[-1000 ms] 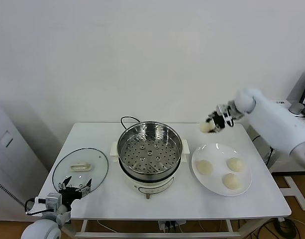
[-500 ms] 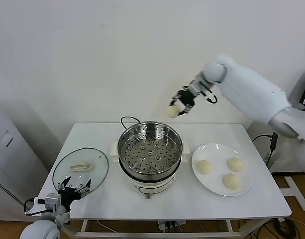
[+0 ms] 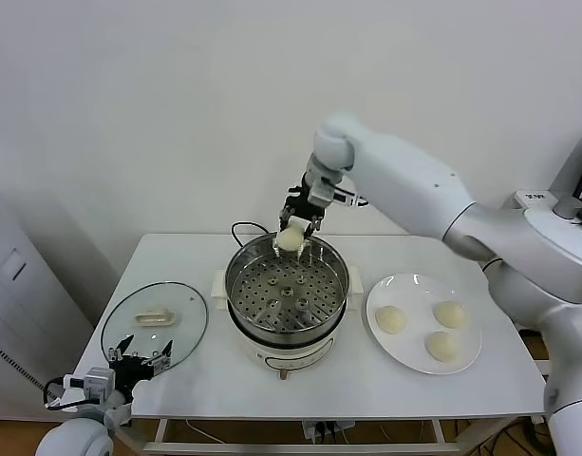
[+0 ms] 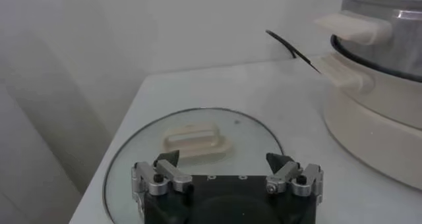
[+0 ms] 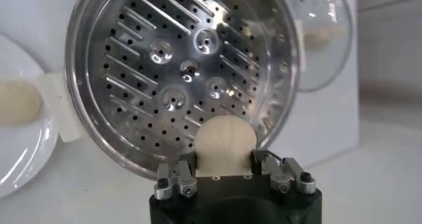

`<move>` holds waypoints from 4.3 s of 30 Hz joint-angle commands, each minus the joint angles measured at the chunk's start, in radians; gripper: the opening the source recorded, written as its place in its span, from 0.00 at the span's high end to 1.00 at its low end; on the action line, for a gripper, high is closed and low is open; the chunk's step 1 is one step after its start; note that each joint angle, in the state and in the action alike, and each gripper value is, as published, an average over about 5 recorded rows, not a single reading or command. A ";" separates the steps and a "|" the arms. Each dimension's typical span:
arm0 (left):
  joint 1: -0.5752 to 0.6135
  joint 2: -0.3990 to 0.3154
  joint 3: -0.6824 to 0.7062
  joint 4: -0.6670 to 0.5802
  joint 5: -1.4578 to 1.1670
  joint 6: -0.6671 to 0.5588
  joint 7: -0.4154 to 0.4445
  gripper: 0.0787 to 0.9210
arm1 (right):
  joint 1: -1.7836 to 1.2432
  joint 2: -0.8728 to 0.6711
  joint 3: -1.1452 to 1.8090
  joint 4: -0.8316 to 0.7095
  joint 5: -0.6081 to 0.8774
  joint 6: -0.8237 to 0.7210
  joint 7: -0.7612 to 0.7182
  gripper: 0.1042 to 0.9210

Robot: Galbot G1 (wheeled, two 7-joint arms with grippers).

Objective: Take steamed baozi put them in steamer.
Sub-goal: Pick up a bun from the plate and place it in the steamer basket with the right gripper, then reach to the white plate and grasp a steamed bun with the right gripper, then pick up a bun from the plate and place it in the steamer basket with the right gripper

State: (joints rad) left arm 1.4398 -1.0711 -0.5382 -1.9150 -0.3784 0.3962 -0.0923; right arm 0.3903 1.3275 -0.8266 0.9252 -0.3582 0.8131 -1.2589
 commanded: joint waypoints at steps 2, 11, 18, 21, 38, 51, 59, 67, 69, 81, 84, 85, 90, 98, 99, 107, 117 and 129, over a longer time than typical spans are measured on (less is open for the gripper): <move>-0.003 0.002 -0.002 0.001 0.000 0.000 0.000 0.12 | -0.115 0.051 0.064 -0.005 -0.227 0.060 -0.010 0.50; -0.006 0.001 0.001 -0.003 -0.001 0.002 0.001 0.12 | -0.175 0.087 0.128 -0.037 -0.313 0.060 0.006 0.50; -0.006 0.000 0.004 -0.002 -0.002 0.001 0.001 0.12 | -0.199 0.099 0.147 -0.039 -0.360 0.060 0.022 0.50; -0.005 0.000 0.005 -0.002 -0.003 0.000 0.002 0.12 | -0.207 0.101 0.163 -0.040 -0.392 0.060 0.026 0.50; 0.008 0.000 -0.008 -0.010 -0.006 -0.001 0.002 0.12 | -0.022 0.023 0.045 -0.028 -0.002 0.039 -0.019 0.14; 0.006 -0.003 -0.007 -0.023 -0.011 0.003 0.001 0.12 | 0.293 -0.300 -0.487 0.062 0.667 -0.505 -0.033 0.12; 0.002 -0.004 -0.008 -0.035 -0.021 0.006 0.000 0.12 | 0.310 -0.464 -0.618 0.184 0.808 -0.752 0.005 0.12; 0.008 -0.007 -0.011 -0.043 -0.023 0.004 0.000 0.12 | 0.199 -0.564 -0.600 0.224 0.780 -0.820 0.061 0.12; 0.011 -0.007 -0.012 -0.047 -0.023 0.005 0.000 0.12 | 0.148 -0.577 -0.566 0.214 0.760 -0.830 0.084 0.12; 0.023 -0.017 -0.014 -0.060 -0.019 0.013 -0.001 0.12 | -0.172 -0.537 -0.326 0.101 0.621 -0.844 0.156 0.12; 0.026 -0.018 -0.015 -0.062 -0.019 0.013 0.000 0.12 | -0.207 -0.514 -0.289 0.058 0.587 -0.839 0.164 0.12; 0.027 -0.018 -0.016 -0.062 -0.019 0.013 0.000 0.12 | -0.217 -0.506 -0.278 0.045 0.578 -0.837 0.167 0.12; 0.029 -0.019 -0.017 -0.061 -0.019 0.012 0.000 0.12 | -0.255 -0.471 -0.234 -0.014 0.536 -0.827 0.173 0.12; 0.022 -0.018 -0.015 -0.048 -0.019 0.012 0.000 0.12 | -0.292 -0.421 -0.174 -0.112 0.491 -0.807 0.175 0.12; 0.021 -0.018 -0.015 -0.047 -0.019 0.012 0.000 0.12 | -0.294 -0.417 -0.170 -0.119 0.488 -0.805 0.174 0.12; 0.018 -0.014 -0.015 -0.044 -0.020 0.012 0.001 0.12 | -0.315 -0.386 -0.126 -0.155 0.471 -0.805 0.157 0.24; 0.027 -0.013 -0.018 -0.053 -0.022 0.013 0.000 0.12 | -0.301 -0.395 -0.126 -0.126 0.482 -0.803 0.139 0.49; 0.039 -0.017 -0.024 -0.068 -0.025 0.019 -0.005 0.12 | 0.213 -0.554 -0.580 0.208 0.834 -0.898 0.038 0.49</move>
State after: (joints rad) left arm 1.4718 -1.0915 -0.5583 -1.9767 -0.4017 0.4131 -0.0947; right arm 0.2655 0.8551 -1.1225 0.9357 0.2500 -0.0283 -1.1648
